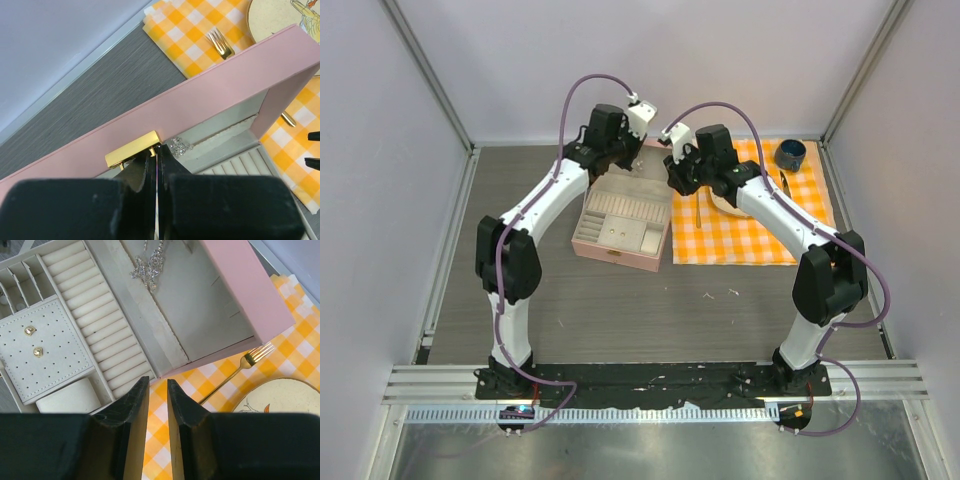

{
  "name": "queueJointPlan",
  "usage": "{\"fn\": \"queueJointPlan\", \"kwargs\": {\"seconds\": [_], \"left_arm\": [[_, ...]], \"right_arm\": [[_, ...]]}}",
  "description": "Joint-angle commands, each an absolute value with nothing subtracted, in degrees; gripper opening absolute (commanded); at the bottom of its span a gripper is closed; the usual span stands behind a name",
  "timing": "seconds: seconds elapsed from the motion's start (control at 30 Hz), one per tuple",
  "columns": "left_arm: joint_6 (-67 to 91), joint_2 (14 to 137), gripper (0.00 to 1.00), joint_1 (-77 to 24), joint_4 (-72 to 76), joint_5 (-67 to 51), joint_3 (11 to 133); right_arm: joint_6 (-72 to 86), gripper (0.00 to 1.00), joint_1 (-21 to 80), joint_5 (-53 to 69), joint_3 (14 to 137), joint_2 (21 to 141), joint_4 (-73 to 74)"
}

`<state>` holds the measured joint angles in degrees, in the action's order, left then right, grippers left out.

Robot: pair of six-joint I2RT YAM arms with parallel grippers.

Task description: Organize the mixed jewelry

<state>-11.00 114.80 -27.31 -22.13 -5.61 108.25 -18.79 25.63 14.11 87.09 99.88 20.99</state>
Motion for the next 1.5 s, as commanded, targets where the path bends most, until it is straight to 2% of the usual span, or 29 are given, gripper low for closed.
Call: {"fn": "queueJointPlan", "kwargs": {"seconds": [0.0,0.83,1.07,1.37,1.47], "left_arm": [[-12.13,115.22,0.01,-27.25,-19.16,-3.60,111.97],[-14.68,116.89,0.01,-27.33,-20.92,-1.49,114.61],[-15.29,116.81,0.08,-27.33,-21.36,-1.58,113.91],[-15.38,116.37,0.27,-27.33,-21.01,-1.67,113.03],[-15.21,116.28,0.28,-27.33,-21.01,-1.76,113.03]], "right_arm": [[-18.81,0.27,25.31,14.76,87.54,96.24,18.54],[-18.81,0.27,25.31,15.03,86.49,95.45,18.54],[-18.81,0.27,25.22,14.94,85.96,95.19,18.37],[-18.72,0.27,25.22,15.12,85.96,95.10,18.28],[-18.72,0.27,25.22,15.12,85.69,94.92,18.28]]}}
